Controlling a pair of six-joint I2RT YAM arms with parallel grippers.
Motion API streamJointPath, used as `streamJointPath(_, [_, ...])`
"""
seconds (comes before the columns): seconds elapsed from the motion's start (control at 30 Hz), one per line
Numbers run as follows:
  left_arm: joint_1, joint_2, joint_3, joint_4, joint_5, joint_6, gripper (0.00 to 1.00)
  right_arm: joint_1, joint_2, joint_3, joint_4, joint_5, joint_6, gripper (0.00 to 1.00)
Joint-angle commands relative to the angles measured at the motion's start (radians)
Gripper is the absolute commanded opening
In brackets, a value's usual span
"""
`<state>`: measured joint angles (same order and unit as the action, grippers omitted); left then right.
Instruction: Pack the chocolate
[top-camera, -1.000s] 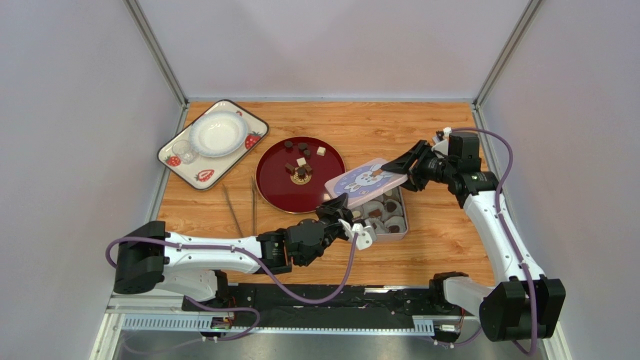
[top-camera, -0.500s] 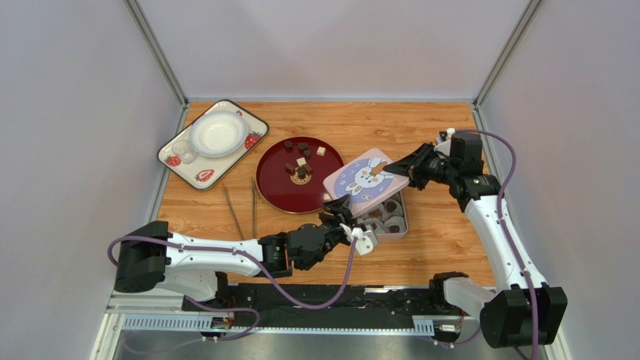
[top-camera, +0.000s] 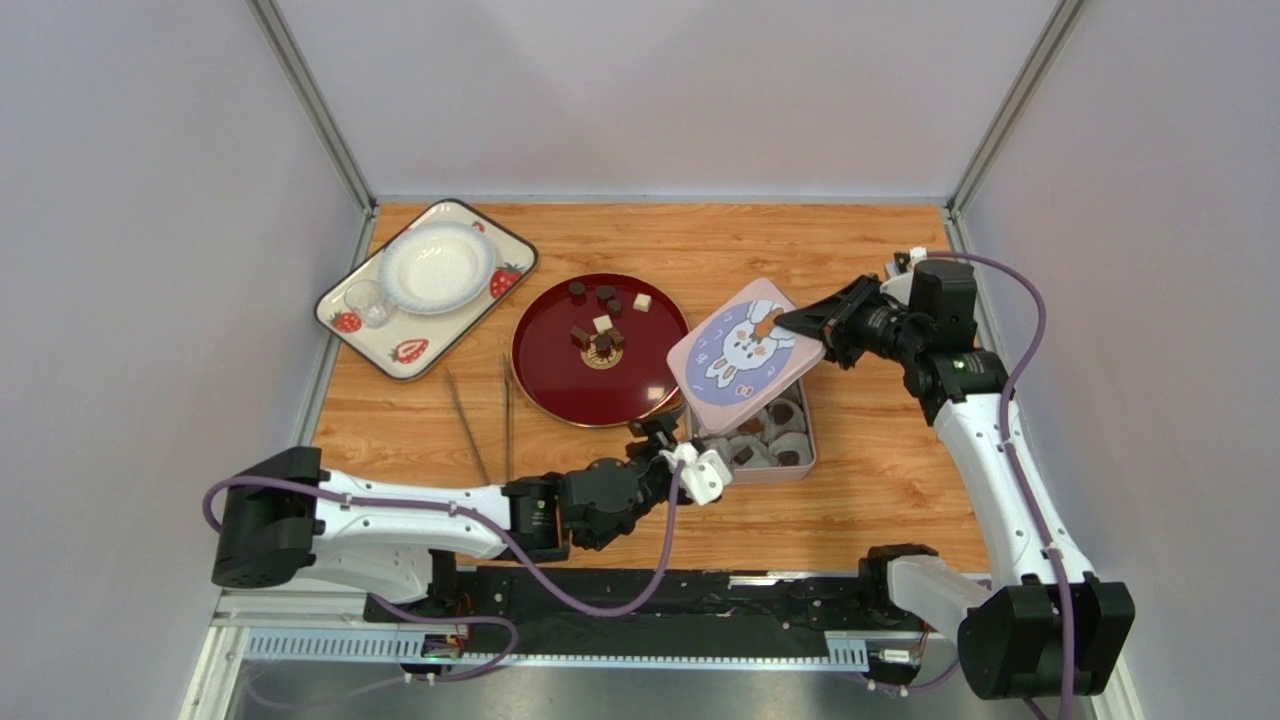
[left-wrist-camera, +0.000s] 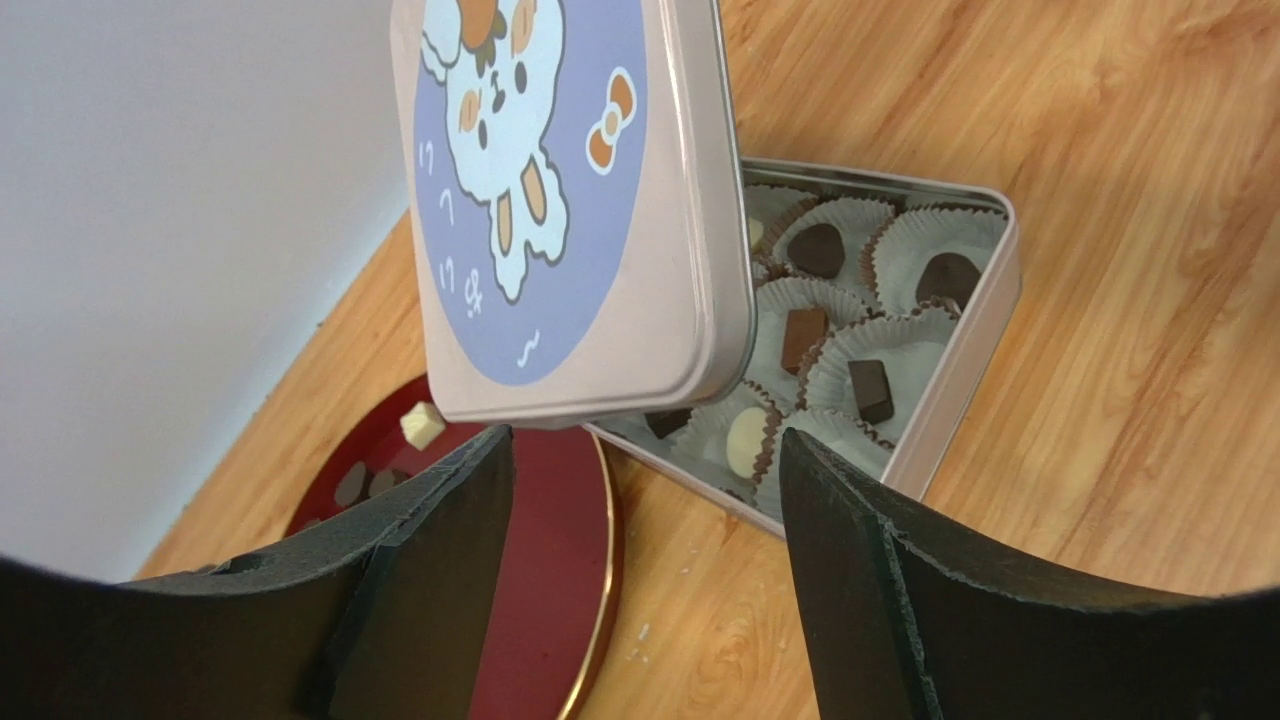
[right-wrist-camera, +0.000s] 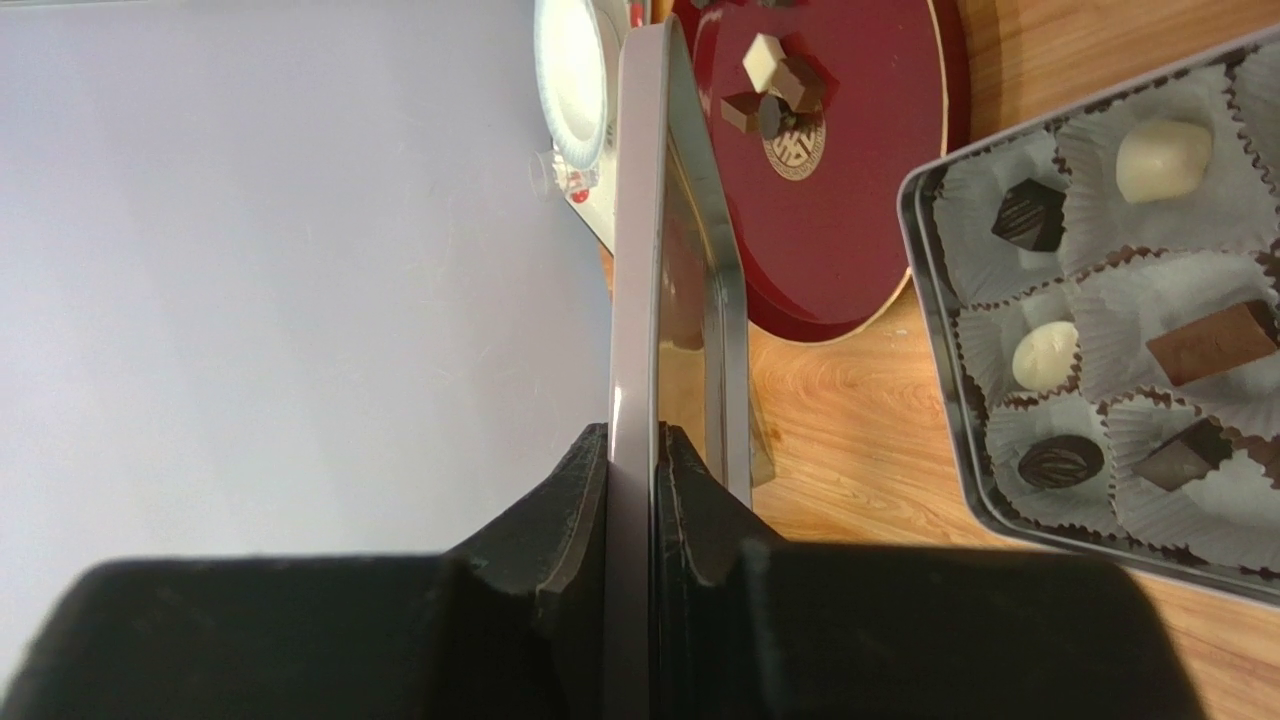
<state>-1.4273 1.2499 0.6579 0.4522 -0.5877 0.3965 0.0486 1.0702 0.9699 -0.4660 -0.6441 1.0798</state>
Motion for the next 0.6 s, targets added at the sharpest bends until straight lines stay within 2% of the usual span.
streamJointPath(0.0, [-0.007, -0.111, -0.004, -0.089, -0.001, -0.238, 0.75, -0.009, -0.029, 0.058, 0.105, 0.008, 0.035, 0.0])
streamJointPath(0.13, [0.025, -0.193, -0.029, -0.113, -0.04, -0.483, 0.83, -0.007, -0.067, 0.03, 0.17, 0.023, 0.061, 0.0])
streamJointPath(0.17, [0.051, -0.225, -0.032, -0.151, -0.018, -0.548, 0.83, -0.009, -0.075, 0.018, 0.188, 0.029, 0.063, 0.0])
streamJointPath(0.2, [0.121, -0.242, -0.044, -0.165, 0.015, -0.682, 0.83, -0.007, -0.084, 0.009, 0.196, 0.04, 0.065, 0.0])
streamJointPath(0.23, [0.161, -0.26, -0.055, -0.162, 0.093, -0.747, 0.83, -0.007, -0.104, 0.001, 0.205, 0.044, 0.066, 0.0])
streamJointPath(0.3, [0.256, -0.311, -0.102, -0.13, 0.159, -0.909, 0.83, -0.007, -0.122, -0.028, 0.231, 0.055, 0.08, 0.0])
streamJointPath(0.4, [0.339, -0.363, -0.145, -0.057, 0.232, -1.077, 0.87, -0.009, -0.16, -0.077, 0.279, 0.069, 0.115, 0.0])
streamJointPath(0.57, [0.424, -0.362, -0.179, 0.038, 0.285, -1.304, 0.91, -0.009, -0.22, -0.151, 0.369, 0.083, 0.161, 0.0])
